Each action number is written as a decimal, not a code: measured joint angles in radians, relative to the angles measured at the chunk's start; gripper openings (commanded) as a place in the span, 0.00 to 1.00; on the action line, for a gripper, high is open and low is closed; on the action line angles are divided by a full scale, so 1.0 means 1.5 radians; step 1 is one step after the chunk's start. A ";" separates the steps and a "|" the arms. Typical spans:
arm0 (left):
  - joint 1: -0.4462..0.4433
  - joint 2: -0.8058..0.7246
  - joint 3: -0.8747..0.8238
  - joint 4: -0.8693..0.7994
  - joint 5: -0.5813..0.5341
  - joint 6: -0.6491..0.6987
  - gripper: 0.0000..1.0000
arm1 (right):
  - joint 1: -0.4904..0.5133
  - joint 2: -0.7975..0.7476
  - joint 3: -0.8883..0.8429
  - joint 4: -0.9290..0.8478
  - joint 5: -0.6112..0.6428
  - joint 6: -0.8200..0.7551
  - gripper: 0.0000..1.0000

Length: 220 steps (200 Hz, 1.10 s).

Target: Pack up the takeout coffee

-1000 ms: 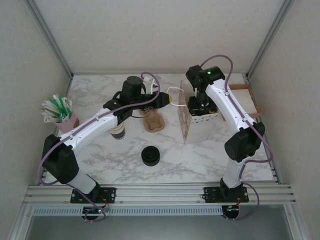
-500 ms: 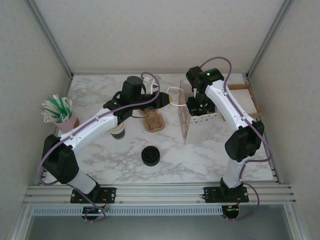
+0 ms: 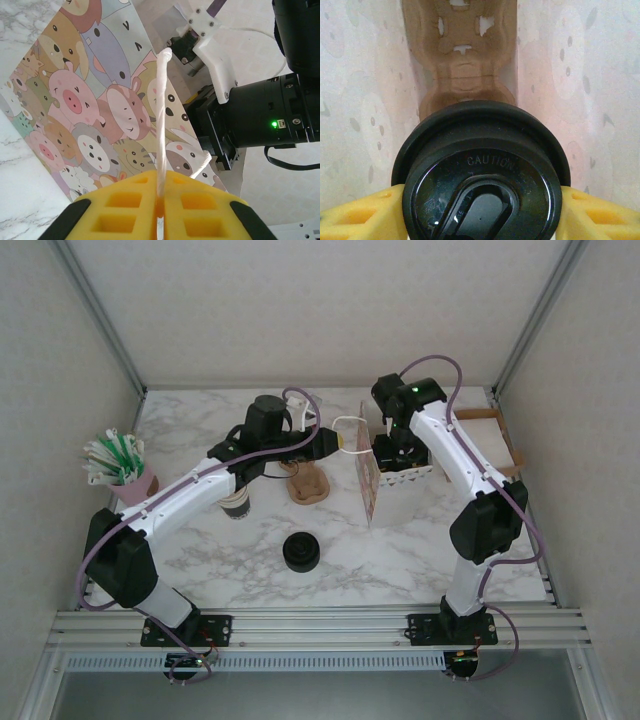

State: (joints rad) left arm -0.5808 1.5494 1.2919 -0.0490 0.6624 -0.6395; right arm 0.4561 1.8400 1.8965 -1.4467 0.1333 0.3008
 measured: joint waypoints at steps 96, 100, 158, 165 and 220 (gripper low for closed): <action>0.000 -0.004 -0.015 0.003 0.000 -0.003 0.10 | -0.013 0.000 -0.049 0.041 -0.013 -0.002 0.66; 0.000 -0.004 -0.016 0.004 0.000 -0.003 0.10 | -0.013 0.000 -0.051 0.044 -0.014 -0.002 0.66; 0.000 -0.008 -0.024 0.005 0.000 -0.007 0.10 | -0.013 0.000 -0.075 0.062 -0.022 -0.002 0.66; 0.000 -0.009 -0.024 0.005 0.000 -0.007 0.10 | -0.013 0.000 -0.077 0.063 -0.022 -0.002 0.66; 0.000 -0.022 -0.030 0.005 -0.002 -0.008 0.10 | -0.013 0.000 -0.077 0.065 -0.022 -0.002 0.66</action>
State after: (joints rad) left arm -0.5808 1.5158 1.2465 -0.0410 0.6590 -0.6510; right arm 0.4362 1.8400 1.7805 -1.3495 0.1001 0.2985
